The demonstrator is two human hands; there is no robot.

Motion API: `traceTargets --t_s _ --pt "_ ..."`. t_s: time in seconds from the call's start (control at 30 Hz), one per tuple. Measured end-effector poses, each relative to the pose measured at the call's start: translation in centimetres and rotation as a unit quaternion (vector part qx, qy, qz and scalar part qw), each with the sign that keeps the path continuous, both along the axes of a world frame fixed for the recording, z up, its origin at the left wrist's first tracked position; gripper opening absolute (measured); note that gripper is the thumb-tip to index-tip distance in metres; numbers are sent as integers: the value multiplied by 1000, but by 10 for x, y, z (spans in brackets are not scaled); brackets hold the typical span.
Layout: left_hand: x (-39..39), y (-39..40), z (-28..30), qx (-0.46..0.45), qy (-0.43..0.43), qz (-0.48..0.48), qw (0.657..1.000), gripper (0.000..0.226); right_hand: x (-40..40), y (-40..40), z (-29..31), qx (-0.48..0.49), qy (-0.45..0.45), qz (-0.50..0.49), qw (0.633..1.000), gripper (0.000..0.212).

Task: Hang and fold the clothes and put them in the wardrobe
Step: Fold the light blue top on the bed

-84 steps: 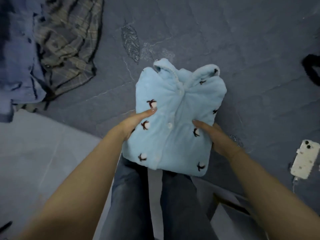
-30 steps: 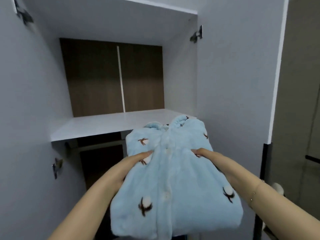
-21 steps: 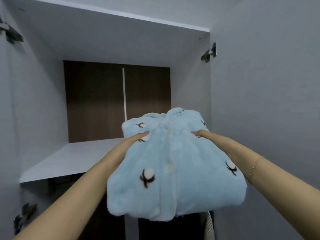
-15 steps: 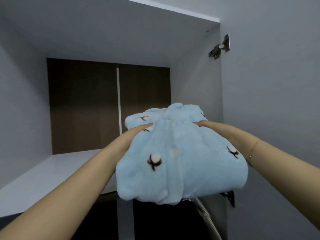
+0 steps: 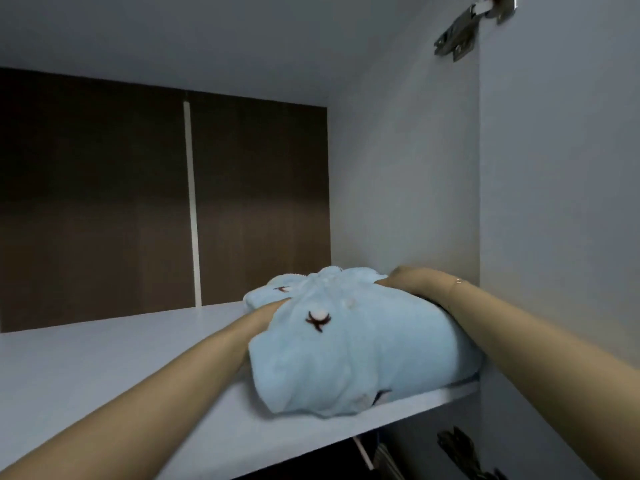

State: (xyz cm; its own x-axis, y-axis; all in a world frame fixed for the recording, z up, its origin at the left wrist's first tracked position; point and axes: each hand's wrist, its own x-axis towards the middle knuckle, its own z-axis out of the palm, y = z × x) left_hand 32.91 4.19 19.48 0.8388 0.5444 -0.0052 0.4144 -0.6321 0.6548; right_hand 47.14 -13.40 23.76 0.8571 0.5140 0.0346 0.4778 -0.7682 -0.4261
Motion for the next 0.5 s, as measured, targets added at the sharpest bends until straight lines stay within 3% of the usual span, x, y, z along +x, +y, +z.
traceTargets --t_s 0.07,0.1,0.13,0.17,0.2,0.23,0.3,0.37,0.43,0.5 --pt "2 -10 -4 138 6 -44 989 27 2 8 4 -38 -42 5 998 51" --pt "-1 -15 -7 216 1 -5 976 32 0 11 9 -41 -63 13 997 49" --pt "-8 -22 -2 199 -25 80 976 32 -3 13 16 -36 -81 25 996 49" --pt "-5 -17 -6 94 -86 97 987 36 -8 14 24 -20 -97 45 994 52" --pt "-14 -19 -10 -58 -160 45 984 43 -17 16 31 6 -110 78 991 56" --pt "-18 -19 -13 -221 -235 0 947 47 -28 16 37 30 -116 123 985 56" --pt "-37 -16 -10 -462 -234 -101 849 39 -51 18 40 21 -101 208 973 53" --pt "-47 -14 -7 -532 -178 -134 817 4 -67 20 26 -49 -58 270 960 51" --pt "-46 -11 -10 -519 -169 -144 825 22 -73 22 7 -55 -13 304 951 48" --pt "-43 -11 -13 -482 -180 -140 846 32 -71 22 -8 17 7 291 957 59"
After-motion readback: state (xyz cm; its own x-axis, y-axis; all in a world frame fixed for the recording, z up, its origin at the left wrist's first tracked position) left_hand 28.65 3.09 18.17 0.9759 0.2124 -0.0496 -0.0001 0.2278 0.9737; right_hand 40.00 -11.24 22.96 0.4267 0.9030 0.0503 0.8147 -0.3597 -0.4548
